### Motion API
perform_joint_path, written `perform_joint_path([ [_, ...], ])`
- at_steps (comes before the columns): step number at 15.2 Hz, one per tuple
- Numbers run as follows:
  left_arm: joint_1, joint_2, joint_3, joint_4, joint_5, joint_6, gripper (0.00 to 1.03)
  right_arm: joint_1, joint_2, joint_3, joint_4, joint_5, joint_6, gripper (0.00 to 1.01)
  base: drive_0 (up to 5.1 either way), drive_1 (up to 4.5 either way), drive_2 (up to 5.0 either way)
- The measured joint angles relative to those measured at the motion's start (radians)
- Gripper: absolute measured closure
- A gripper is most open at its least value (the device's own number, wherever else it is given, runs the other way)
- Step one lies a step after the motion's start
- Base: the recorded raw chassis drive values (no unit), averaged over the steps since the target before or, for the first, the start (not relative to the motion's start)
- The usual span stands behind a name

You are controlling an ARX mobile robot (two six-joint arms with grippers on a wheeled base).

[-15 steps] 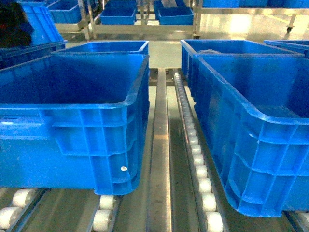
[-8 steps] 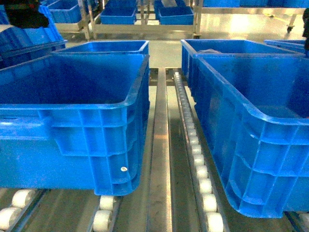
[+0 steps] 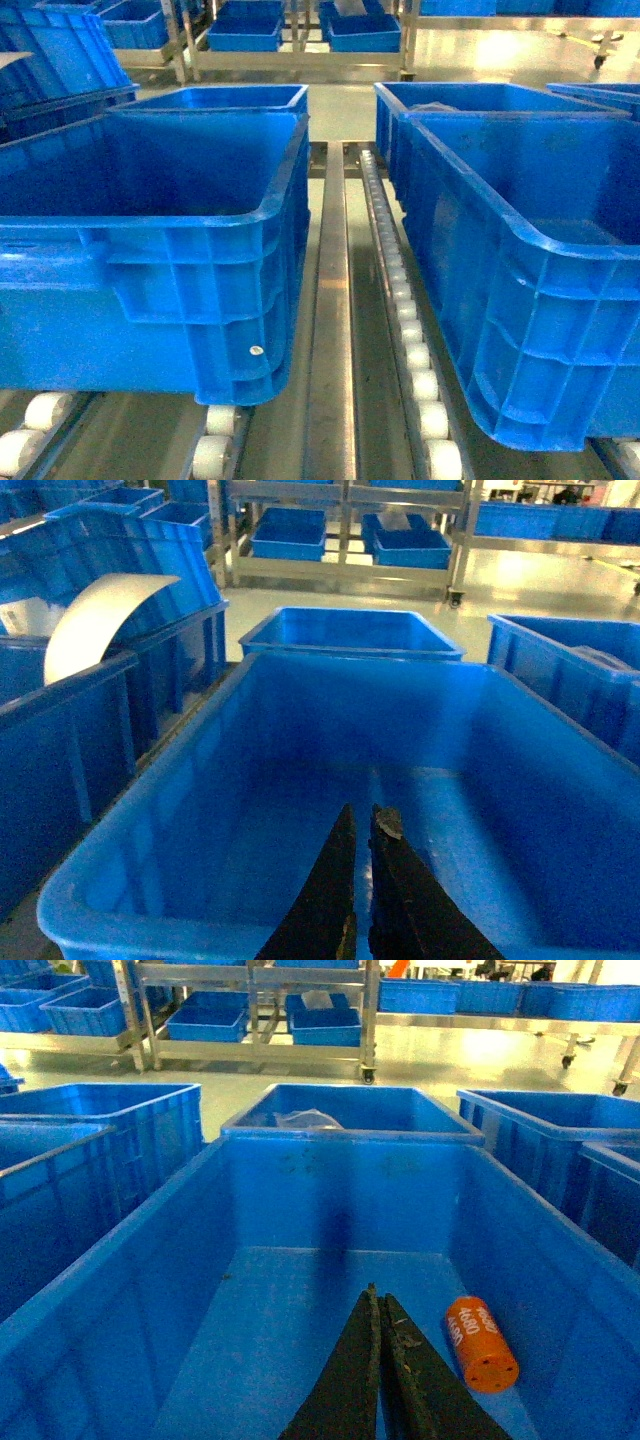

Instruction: Sort blue parts and orange caps into right shelf containers

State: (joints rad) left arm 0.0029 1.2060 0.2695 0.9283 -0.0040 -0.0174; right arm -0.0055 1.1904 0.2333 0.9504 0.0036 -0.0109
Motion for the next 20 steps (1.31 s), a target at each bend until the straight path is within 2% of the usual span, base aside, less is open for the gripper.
perform_joint_path([
  [6, -0.003, -0.206, -0.135, -0.074, 0.004, 0.000, 1.01, 0.000, -0.214, -0.123, -0.097, -0.001, 0.000, 0.99, 0.0, 0.00, 0.0],
  [7, -0.003, -0.240, -0.150, -0.095, 0.003, 0.000, 1.01, 0.000, -0.211, -0.153, -0.024, -0.001, 0.000, 0.99, 0.0, 0.00, 0.0],
  [8, -0.003, -0.288, -0.169, -0.122, 0.004, 0.000, 1.01, 0.000, -0.232, -0.177, -0.064, -0.001, 0.000, 0.99, 0.0, 0.00, 0.0],
  [10, -0.003, -0.318, -0.221, -0.092, 0.003, 0.000, 1.01, 0.000, -0.336, -0.208, -0.148, -0.001, 0.000, 0.99, 0.0, 0.00, 0.0],
  [13, -0.003, -0.502, -0.256, -0.245, 0.004, 0.000, 1.01, 0.000, -0.520, -0.220, -0.305, -0.001, 0.000, 0.99, 0.0, 0.00, 0.0],
  [20, -0.003, -0.798, -0.259, -0.523, 0.004, 0.000, 1.01, 0.000, -0.809, -0.220, -0.570, -0.001, 0.000, 0.99, 0.0, 0.00, 0.0],
])
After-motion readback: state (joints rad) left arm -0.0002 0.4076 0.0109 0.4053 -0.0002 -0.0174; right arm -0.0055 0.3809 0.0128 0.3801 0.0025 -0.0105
